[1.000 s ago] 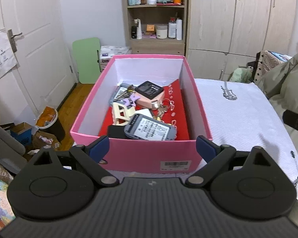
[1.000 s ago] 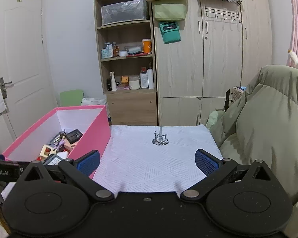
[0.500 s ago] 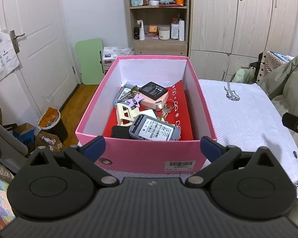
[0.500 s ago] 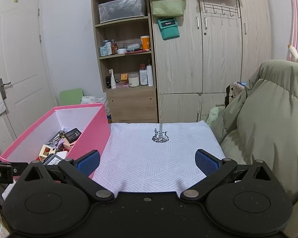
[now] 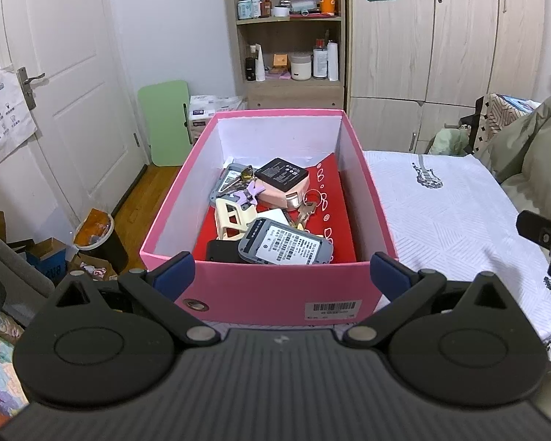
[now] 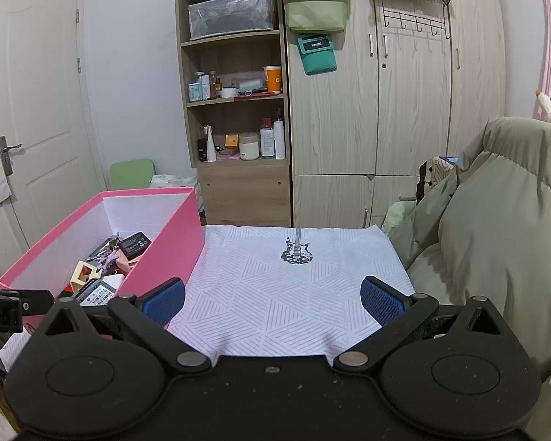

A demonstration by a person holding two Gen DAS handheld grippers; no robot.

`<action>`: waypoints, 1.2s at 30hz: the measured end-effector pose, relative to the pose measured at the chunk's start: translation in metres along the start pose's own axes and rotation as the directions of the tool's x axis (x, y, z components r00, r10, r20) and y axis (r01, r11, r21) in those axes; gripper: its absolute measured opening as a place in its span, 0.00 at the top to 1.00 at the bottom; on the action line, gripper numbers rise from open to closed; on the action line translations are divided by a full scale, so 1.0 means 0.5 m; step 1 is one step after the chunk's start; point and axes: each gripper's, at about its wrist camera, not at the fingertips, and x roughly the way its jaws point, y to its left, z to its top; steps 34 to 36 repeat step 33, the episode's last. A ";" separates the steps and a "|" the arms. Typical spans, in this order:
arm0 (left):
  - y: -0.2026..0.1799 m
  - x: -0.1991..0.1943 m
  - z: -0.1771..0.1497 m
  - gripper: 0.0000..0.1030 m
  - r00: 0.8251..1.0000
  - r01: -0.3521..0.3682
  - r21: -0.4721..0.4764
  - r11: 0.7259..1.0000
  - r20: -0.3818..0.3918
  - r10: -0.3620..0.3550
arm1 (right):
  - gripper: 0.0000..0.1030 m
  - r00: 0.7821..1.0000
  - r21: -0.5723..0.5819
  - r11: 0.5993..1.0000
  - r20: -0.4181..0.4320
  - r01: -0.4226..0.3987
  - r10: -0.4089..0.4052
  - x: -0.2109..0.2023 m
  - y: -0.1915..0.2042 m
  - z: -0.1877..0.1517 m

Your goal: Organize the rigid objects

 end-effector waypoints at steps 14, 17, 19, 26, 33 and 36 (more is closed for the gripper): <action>-0.001 0.002 -0.001 0.00 1.000 -0.003 0.003 1.000 -0.019 0.003 | 0.00 1.000 -0.012 1.000 -0.003 0.008 -0.008 0.001 0.003 -0.004; -0.001 0.002 -0.004 0.00 1.000 -0.003 0.003 1.000 -0.022 0.003 | 0.00 1.000 -0.014 1.000 -0.003 0.008 -0.008 0.001 0.003 -0.003; -0.001 0.002 -0.004 0.00 1.000 -0.004 0.005 1.000 -0.018 0.004 | 0.00 1.000 -0.014 1.000 -0.001 0.008 -0.008 0.000 0.001 -0.005; -0.006 -0.003 -0.006 0.00 1.000 -0.002 0.013 1.000 -0.009 0.002 | 0.00 1.000 -0.016 1.000 -0.002 0.013 -0.013 -0.002 -0.002 -0.008; -0.011 -0.005 -0.007 0.00 1.000 0.003 0.021 1.000 -0.005 -0.003 | 0.00 1.000 -0.017 1.000 -0.004 0.017 -0.017 -0.003 -0.004 -0.009; -0.011 -0.005 -0.007 0.00 1.000 0.003 0.021 1.000 -0.005 -0.003 | 0.00 1.000 -0.017 1.000 -0.004 0.017 -0.017 -0.003 -0.004 -0.009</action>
